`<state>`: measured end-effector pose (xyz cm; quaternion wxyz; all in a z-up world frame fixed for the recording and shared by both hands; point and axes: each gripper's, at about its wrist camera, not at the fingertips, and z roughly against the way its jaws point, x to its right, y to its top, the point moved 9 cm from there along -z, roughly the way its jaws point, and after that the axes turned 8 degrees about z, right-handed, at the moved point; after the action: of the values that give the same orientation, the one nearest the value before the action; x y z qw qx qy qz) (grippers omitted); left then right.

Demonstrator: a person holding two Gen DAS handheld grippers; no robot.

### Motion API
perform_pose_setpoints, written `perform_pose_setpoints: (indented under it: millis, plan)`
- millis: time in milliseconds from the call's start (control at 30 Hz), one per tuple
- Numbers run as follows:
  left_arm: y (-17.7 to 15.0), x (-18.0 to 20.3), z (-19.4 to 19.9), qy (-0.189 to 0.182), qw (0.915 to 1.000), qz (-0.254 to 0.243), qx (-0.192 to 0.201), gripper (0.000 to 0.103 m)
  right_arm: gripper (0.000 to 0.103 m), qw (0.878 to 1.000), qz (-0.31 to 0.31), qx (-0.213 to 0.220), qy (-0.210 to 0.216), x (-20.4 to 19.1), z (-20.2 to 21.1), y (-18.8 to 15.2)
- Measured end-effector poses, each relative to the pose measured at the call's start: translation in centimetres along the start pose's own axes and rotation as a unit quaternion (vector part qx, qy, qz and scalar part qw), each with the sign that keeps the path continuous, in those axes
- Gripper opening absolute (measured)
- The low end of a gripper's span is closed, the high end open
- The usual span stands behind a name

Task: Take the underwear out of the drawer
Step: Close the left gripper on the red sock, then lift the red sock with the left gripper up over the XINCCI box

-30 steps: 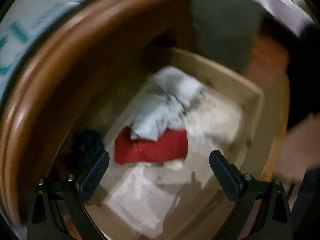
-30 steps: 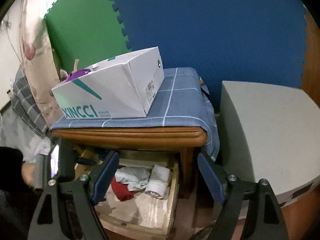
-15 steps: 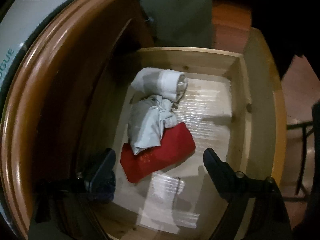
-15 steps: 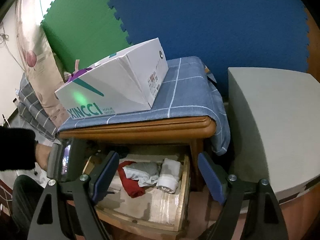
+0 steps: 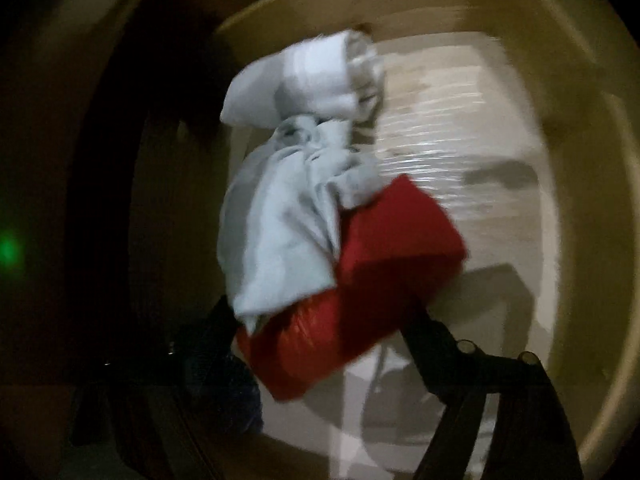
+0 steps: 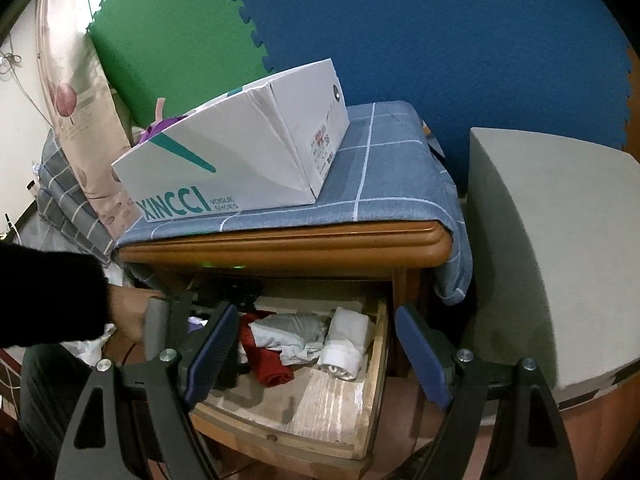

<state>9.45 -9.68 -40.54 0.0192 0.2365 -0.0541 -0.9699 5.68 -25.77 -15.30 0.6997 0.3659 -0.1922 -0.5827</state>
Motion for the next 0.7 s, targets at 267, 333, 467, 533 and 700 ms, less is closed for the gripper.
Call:
perform_pose_setpoints:
  millis: [267,333,467,533,700]
  plan:
    - [-0.9,-1.2,1.7,-0.082,0.9905,0.102,-0.041,0.032,0.083,1.0,0.005,-0.004,-0.006,-0.1,-0.4,-0.3]
    - [-1.8,-1.3,3.6,-0.092,0.9882,0.113,-0.047,0.032,0.083,1.0,0.001,-0.004,-0.01,0.1,-0.4,-0.4]
    - [-2.9,-2.2,8.2,-0.111,0.9783,0.172,-0.031,0.032,0.083,1.0,0.0,-0.007,-0.017,0.3,-0.7,-0.4]
    - [-3.2,-2.9,10.7,-0.114,0.9702,0.213,-0.015,0.032,0.083,1.0,0.009,-0.012,-0.024,0.0,-1.2,-0.5]
    - [-2.5,-3.3,15.4,-0.102,0.9443,0.311,0.028,0.031,0.083,0.998,0.047,-0.032,-0.039,-1.3,-2.6,-1.2]
